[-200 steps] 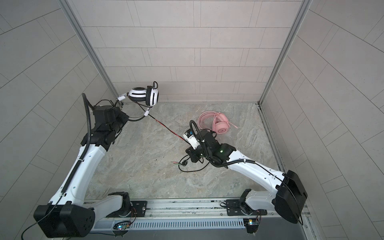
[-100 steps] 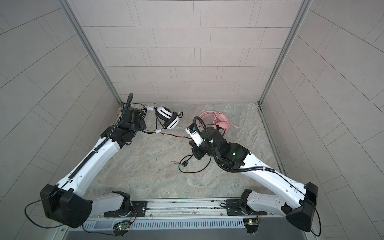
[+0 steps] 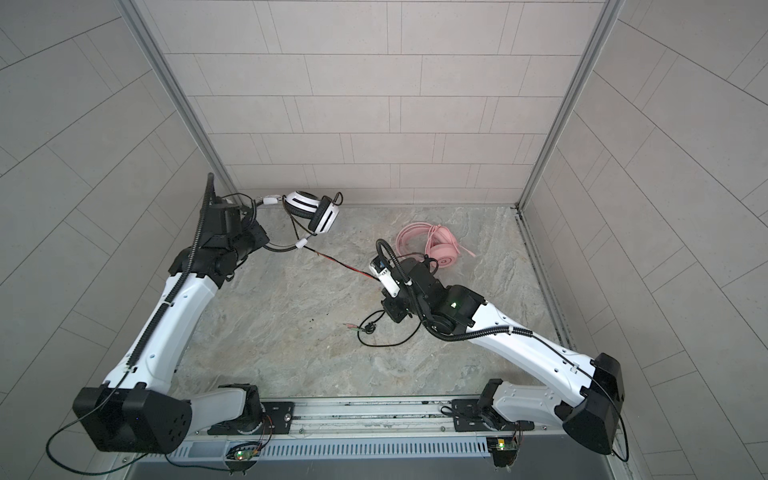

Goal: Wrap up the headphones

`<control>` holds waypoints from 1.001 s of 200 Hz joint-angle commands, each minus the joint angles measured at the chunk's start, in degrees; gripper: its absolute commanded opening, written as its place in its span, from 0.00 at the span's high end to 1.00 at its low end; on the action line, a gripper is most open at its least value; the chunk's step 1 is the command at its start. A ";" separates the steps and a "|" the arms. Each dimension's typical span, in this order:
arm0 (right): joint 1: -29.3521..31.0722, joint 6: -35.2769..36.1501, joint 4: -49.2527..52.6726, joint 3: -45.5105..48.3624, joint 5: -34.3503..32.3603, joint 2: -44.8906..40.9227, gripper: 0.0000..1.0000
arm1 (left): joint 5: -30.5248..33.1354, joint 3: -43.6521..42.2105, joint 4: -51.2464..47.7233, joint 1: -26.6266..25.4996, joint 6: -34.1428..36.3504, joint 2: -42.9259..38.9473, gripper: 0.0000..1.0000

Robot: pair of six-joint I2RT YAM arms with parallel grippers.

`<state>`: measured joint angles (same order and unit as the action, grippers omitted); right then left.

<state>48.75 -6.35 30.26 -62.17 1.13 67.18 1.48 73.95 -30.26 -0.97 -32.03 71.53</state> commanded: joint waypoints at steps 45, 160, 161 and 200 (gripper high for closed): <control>-0.54 0.46 1.56 -0.30 -6.33 3.23 1.00 | -22.23 7.48 4.51 3.82 -10.89 1.23 1.00; -9.59 -2.88 -0.97 1.38 0.68 -0.58 1.00 | -19.54 6.88 4.87 6.23 -12.44 -3.68 1.00; -9.53 -2.88 -0.94 1.41 0.66 -0.65 1.00 | -19.34 6.94 4.87 6.24 -12.35 -3.68 1.00; -7.02 -3.49 -0.91 2.10 1.78 -2.48 1.00 | -8.77 7.87 5.37 6.50 -13.07 -2.37 1.00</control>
<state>39.68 -9.45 29.63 -60.58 1.54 66.22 -14.68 79.37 -30.33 5.10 -42.44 69.65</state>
